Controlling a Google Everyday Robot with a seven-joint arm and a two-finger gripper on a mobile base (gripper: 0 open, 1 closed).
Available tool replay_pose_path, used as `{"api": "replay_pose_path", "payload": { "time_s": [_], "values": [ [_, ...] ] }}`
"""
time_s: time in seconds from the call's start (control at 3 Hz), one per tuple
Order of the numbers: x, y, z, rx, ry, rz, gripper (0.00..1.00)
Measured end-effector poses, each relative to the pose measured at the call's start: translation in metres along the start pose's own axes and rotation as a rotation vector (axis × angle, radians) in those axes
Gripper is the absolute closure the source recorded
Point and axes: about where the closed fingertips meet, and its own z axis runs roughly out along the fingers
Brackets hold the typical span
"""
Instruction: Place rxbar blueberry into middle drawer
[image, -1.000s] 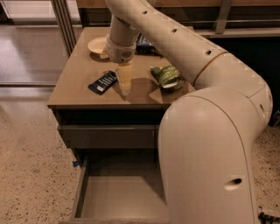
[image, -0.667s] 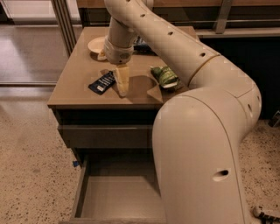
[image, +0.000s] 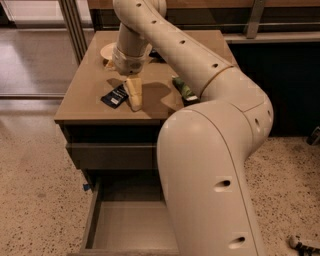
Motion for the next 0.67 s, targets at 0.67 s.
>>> {"api": "replay_pose_path", "payload": {
  "time_s": [0.67],
  "values": [
    [0.0000, 0.0000, 0.0000, 0.000, 0.000, 0.000, 0.42]
  ]
}}
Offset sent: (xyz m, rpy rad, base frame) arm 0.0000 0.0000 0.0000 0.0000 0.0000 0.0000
